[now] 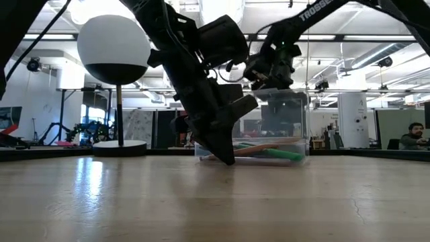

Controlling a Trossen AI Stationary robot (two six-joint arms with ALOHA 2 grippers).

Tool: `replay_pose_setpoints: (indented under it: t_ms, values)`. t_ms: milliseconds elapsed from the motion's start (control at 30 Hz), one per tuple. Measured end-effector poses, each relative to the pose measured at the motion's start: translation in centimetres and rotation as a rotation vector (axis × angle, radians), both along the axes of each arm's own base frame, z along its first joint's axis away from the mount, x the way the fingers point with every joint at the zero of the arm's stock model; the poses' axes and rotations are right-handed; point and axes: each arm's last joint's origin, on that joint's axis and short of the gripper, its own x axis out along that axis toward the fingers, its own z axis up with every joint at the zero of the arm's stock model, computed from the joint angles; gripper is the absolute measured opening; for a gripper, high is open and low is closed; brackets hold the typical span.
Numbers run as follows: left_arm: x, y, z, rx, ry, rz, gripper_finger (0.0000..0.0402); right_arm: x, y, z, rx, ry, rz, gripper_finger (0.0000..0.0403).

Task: Pick & place school supplies into a supply box
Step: Close the supply box

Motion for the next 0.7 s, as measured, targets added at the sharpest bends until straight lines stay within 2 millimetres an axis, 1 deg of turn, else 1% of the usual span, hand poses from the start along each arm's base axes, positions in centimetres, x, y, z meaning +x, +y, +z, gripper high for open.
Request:
replay_pose_setpoints:
  t_ms: [133, 267, 467, 567, 700]
  values:
    - [0.0, 0.0, 0.0, 0.013, 0.004, 0.004, 0.0006, 1.1, 1.9, 0.4, -0.008, -0.008, 0.055, 0.0013]
    - [-0.1, 0.0, 0.0, 0.019, 0.01, 0.0, 0.0006, 2.6, 4.2, 0.3, -0.018, -0.003, 0.108, 0.0013]
    - [-0.7, -0.9, 0.4, 0.005, 0.043, 0.014, 0.0006, 4.5, 7.2, 0.1, -0.038, -0.027, 0.171, 0.0013]
    - [-1.4, -1.9, 1.4, 0.01, 0.063, 0.009, 0.0006, 5.0, 8.0, 0.1, -0.077, -0.016, 0.185, 0.0013]
    - [-3.0, -3.1, 3.6, 0.055, 0.079, 0.04, 0.0006, 5.2, 8.5, -0.1, -0.112, -0.004, 0.195, 0.0013]
